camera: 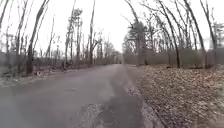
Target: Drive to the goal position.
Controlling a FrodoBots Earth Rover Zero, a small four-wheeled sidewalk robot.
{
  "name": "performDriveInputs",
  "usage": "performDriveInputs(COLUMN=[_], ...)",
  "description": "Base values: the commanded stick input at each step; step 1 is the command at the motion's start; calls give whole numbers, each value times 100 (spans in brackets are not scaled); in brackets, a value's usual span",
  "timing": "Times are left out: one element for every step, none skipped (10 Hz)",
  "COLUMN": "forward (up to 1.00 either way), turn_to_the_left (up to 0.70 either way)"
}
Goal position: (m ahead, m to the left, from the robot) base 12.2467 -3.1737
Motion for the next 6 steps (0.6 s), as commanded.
performDriveInputs(forward=[100, 100, 100, 100, 100, 100], turn_to_the_left=[40, 0, 0, 0, 0, 0])
